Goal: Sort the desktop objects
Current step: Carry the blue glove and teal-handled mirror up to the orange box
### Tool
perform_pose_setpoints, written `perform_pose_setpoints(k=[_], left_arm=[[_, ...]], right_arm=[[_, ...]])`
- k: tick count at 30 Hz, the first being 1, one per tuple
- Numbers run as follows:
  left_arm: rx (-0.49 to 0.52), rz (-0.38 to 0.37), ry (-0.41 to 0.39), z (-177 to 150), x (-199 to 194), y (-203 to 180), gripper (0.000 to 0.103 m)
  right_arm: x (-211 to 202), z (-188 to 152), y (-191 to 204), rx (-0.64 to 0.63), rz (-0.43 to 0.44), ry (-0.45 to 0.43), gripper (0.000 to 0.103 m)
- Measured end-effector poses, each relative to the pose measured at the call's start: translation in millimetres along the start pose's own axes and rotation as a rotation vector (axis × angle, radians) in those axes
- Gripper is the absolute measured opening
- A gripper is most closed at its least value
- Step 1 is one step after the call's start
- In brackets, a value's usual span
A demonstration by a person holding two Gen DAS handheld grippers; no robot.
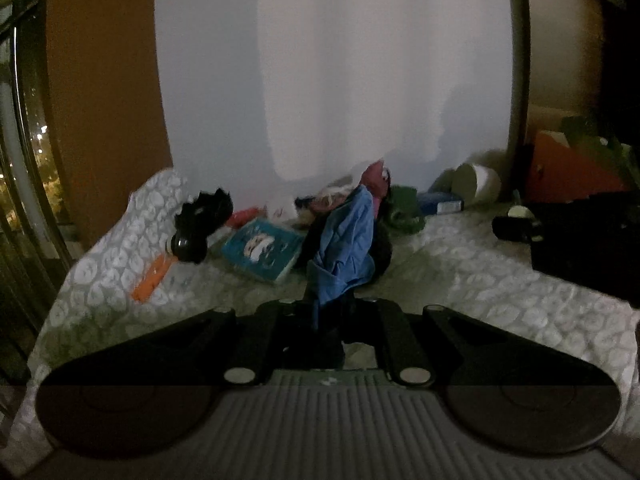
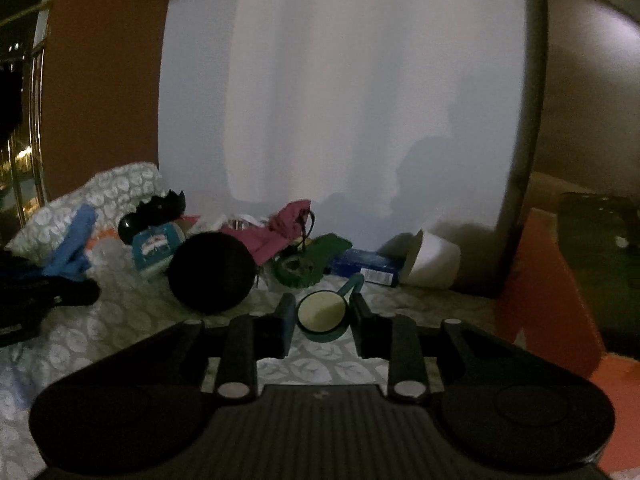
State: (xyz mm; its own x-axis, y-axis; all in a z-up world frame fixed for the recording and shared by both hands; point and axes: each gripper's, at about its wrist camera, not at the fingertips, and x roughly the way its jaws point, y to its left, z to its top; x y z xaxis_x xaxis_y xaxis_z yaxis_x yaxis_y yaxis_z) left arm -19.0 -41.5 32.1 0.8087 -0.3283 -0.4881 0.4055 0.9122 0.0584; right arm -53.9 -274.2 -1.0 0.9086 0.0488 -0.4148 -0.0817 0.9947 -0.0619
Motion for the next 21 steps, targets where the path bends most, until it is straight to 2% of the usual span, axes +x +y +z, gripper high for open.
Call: perform_pose_setpoints(k=[13, 21], left_arm=[[-0.004, 0.067, -0.019, 26, -9, -26, 0.011], [0.012, 0.079, -0.030, 31, -16, -37, 0.011]], right_arm=[[-52, 11, -16, 0.039, -0.013, -0.103, 0.026], [-64, 3, -20, 0.069, -0.001, -0.118, 0.026]])
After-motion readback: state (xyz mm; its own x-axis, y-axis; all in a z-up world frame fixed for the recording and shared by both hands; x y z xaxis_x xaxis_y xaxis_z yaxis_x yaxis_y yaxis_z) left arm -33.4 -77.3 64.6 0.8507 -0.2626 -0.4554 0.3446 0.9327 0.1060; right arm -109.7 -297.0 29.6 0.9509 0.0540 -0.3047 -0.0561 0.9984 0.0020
